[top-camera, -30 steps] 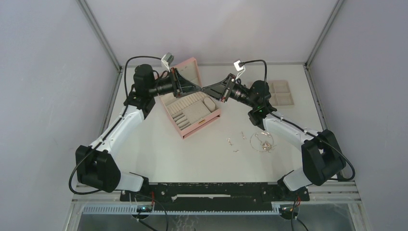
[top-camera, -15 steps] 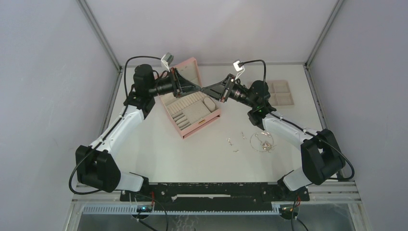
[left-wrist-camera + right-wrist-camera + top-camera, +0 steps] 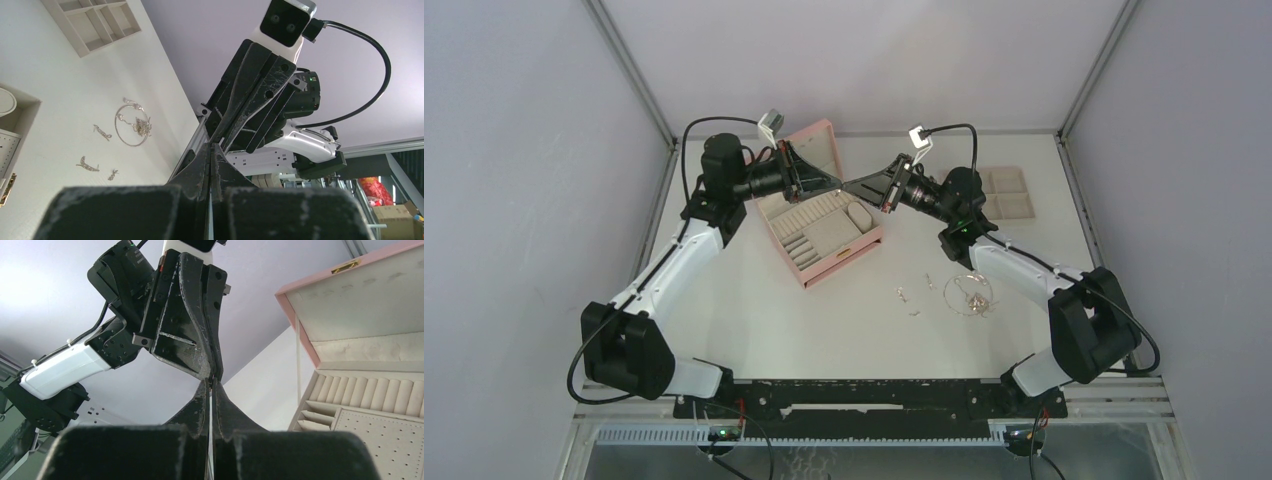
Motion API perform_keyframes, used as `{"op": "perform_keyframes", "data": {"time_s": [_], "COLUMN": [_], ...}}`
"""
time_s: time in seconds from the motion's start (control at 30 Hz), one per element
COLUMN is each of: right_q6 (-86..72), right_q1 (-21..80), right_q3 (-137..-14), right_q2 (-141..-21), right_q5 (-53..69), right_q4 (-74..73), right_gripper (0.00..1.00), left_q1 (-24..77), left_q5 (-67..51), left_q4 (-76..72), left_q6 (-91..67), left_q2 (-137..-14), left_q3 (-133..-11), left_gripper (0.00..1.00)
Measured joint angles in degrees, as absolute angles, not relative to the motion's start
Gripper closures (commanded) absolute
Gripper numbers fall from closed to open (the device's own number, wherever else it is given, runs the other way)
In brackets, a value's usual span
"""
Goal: Organize the mixed jewelry
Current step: Pick up the jewelry from the center of the board.
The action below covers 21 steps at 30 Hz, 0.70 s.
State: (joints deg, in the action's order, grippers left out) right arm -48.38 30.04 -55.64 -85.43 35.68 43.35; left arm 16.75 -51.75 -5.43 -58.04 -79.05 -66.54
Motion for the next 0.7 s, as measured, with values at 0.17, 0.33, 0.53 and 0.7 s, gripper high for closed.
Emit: {"op": "perform_keyframes", "data": {"time_s": [0.17, 0.33, 0.53, 0.7], "right_q6": [-48.9, -49.3, -49.1, -48.0], "right_q1": [30.0, 29.9, 29.4, 29.3], "right_q3": [-55.6, -55.6, -55.6, -55.6], "right_q2": [-85.6, -85.6, -85.6, -85.6], "right_q5": [35.7, 35.7, 35.8, 35.9], "right_q4": [43.5, 43.4, 41.0, 37.4], "right_gripper": [1.00, 1.00, 1.00, 1.00], "left_q1": [16.7, 16.7, 16.7, 16.7], "left_q5": [-51.6, -51.6, -51.4, -51.4], "left_q4": [-5.4, -5.4, -5.3, -5.3], "left_q6": [-58.0, -58.0, -58.1, -58.1], "left_q2": [-79.0, -79.0, -79.1, -79.1], "left_q3": [-66.5, -66.5, -66.6, -66.6], "left_gripper": [1.00, 0.82, 0.66, 0.60]}}
